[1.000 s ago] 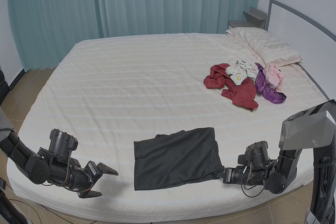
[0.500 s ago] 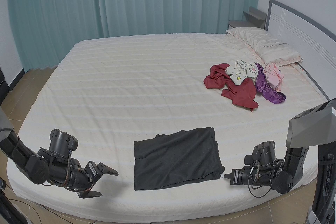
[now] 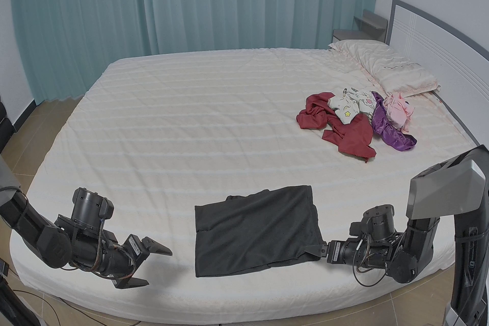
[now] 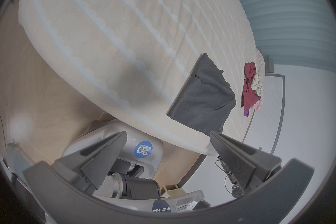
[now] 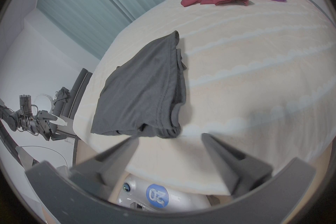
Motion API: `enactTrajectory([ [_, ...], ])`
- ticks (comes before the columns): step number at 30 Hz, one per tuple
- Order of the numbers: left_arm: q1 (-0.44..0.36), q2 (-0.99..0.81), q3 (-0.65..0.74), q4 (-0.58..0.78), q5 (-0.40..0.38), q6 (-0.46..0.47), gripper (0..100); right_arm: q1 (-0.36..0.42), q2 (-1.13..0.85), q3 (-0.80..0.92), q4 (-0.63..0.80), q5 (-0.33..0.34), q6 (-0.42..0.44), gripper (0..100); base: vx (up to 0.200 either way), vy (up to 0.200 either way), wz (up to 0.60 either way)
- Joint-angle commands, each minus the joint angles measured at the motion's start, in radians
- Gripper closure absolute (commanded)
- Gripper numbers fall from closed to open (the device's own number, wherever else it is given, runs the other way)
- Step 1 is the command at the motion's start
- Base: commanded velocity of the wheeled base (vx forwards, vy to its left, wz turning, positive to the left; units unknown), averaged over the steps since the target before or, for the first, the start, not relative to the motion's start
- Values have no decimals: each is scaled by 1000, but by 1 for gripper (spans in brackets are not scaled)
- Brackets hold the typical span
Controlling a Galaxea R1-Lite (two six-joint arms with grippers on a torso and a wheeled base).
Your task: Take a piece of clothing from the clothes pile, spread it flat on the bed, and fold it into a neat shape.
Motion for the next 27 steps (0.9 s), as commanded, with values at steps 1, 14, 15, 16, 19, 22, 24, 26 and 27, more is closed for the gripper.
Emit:
enactTrajectory([
  [1,-1,2,0,-1,0,-1,0,33,52,-46,-22,-19,34,0,0,0,0],
  [14,-1,2,2,-1,0,-1,0,39,56,-35,-11,-81,45,100,0,0,0],
  [15,-1,2,2,-1,0,-1,0,39,56,-35,-11,-81,45,100,0,0,0],
  [16,-1,2,2,-1,0,-1,0,39,53,-23,-13,-82,42,100,0,0,0],
  [19,-1,0,2,-1,0,-1,0,39,41,-4,-11,-85,40,100,0,0,0],
  [22,-1,0,2,-1,0,-1,0,37,25,13,-20,-85,37,100,0,0,0],
  [24,-2,2,3,-1,0,-1,0,37,16,19,-20,-85,36,100,0,0,0],
  [26,-2,2,3,-1,0,-1,0,39,1,31,-19,-85,31,100,0,0,0],
  [27,-2,2,5,-1,0,-1,0,39,-2,37,-19,-85,28,100,0,0,0],
])
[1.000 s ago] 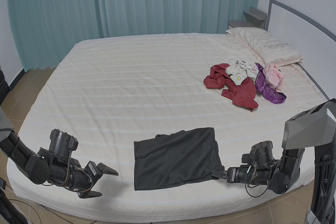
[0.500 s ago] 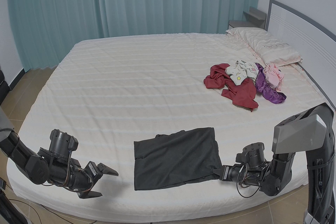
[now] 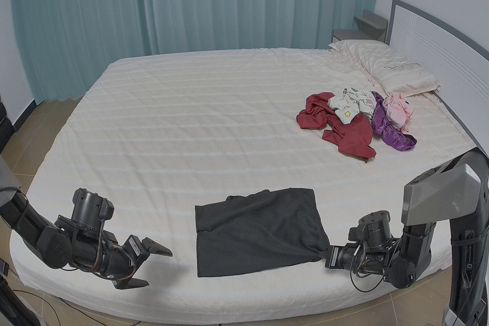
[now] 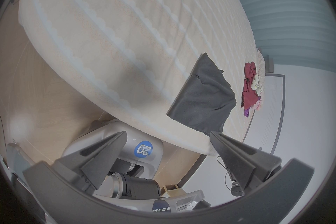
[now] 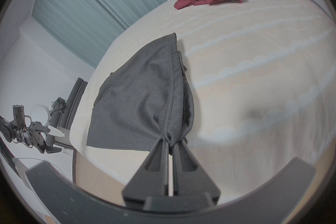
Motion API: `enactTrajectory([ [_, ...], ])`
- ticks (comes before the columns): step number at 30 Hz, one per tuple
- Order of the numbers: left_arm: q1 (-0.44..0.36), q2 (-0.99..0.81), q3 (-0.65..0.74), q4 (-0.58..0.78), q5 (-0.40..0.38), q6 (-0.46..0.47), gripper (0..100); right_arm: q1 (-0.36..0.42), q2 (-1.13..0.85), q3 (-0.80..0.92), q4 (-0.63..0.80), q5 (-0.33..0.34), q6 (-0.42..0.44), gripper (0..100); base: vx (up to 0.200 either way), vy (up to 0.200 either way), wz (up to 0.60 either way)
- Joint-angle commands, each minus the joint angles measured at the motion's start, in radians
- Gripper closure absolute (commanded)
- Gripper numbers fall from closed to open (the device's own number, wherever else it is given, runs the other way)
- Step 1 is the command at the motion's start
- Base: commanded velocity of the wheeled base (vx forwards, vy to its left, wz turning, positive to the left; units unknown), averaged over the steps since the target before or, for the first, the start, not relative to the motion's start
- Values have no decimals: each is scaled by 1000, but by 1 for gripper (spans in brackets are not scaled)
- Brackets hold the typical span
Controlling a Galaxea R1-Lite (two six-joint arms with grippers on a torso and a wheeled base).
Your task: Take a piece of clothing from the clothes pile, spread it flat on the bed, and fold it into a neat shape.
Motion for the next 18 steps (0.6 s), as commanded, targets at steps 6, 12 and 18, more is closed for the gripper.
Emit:
enactTrajectory([
  [6,-2,2,2,0,8,0,0,-6,-15,41,-3,-1,-46,100,0,0,0],
  [12,-8,3,3,0,12,0,0,-9,-10,43,-3,-1,-53,0,0,0,0],
  [18,-8,3,3,0,11,0,0,-29,-32,43,-9,-1,-52,0,0,0,0],
])
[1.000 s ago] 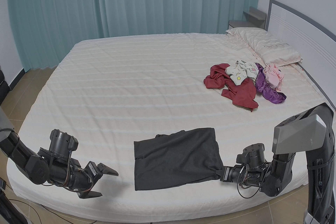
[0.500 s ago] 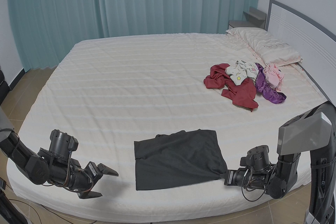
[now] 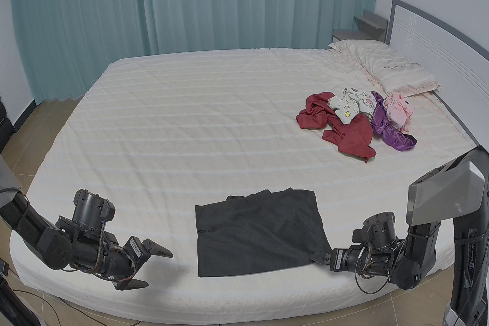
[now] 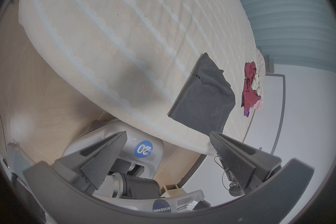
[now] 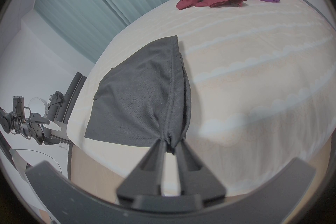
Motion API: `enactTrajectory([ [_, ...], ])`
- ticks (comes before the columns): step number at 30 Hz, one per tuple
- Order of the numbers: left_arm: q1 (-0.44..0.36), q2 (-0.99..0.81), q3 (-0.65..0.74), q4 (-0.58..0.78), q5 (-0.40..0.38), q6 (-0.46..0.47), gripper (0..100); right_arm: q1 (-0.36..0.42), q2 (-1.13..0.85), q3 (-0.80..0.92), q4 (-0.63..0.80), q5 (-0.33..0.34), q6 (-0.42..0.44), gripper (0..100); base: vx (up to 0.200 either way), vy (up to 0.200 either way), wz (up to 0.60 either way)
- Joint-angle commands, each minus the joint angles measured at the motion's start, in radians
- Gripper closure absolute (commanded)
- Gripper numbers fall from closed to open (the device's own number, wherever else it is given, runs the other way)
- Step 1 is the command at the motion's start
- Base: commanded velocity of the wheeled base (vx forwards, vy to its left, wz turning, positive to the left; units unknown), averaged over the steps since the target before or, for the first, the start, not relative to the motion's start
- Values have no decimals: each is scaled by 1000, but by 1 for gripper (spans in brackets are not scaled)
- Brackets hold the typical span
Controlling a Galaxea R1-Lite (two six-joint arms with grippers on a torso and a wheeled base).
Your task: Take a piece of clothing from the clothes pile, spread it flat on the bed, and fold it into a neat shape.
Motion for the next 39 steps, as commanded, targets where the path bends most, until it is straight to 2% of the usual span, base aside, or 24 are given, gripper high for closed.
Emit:
enactTrajectory([
  [1,-1,1,-2,0,-1,0,0,-21,-14,-5,-10,0,1,0,0,0,0],
  [11,0,12,-17,0,1,-2,0,-44,-4,-31,-27,0,12,0,0,0,0],
  [26,2,12,-15,0,1,-2,0,-39,-1,-34,-30,2,12,0,200,0,0],
  [39,0,34,-38,3,15,-11,0,-17,46,-48,-56,0,14,0,0,-15,0],
])
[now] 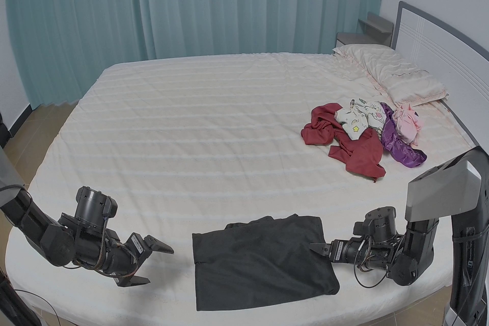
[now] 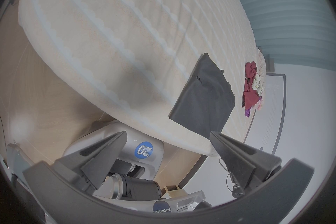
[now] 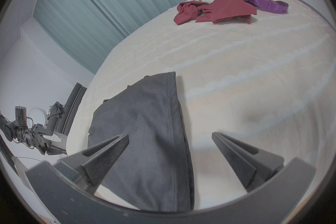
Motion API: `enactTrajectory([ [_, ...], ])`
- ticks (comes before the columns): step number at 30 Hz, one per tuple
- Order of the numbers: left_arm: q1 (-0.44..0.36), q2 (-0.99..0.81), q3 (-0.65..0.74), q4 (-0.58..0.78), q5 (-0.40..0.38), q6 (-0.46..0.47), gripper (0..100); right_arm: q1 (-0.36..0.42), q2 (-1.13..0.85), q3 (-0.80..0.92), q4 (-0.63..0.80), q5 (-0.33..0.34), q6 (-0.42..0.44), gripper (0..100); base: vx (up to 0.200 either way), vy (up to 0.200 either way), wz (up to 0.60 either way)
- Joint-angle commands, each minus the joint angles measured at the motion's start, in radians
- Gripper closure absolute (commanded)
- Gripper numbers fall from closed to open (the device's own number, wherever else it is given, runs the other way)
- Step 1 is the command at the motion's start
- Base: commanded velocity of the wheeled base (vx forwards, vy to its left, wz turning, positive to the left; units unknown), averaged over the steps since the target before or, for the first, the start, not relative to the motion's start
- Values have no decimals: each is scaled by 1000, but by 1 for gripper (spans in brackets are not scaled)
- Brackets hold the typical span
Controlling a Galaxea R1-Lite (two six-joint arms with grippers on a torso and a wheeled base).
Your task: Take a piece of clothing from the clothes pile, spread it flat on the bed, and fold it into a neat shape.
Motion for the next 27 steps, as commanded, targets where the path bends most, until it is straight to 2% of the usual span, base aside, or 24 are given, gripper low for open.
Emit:
enactTrajectory([
  [1,-1,16,-11,2,8,-3,0,11,27,-5,-11,-1,1,0,0,-200,0],
  [11,-61,61,-16,-3,108,-9,0,36,70,-7,-65,-10,-1,0,0,-200,0],
  [20,-114,105,-8,-55,172,-1,0,74,125,-22,-133,-10,-1,0,0,0,0],
  [24,-163,209,-5,-129,315,10,0,91,148,-22,-191,-3,-5,0,0,0,0],
  [27,-166,292,7,-242,376,62,0,93,167,-31,-196,16,-4,0,0,0,0],
])
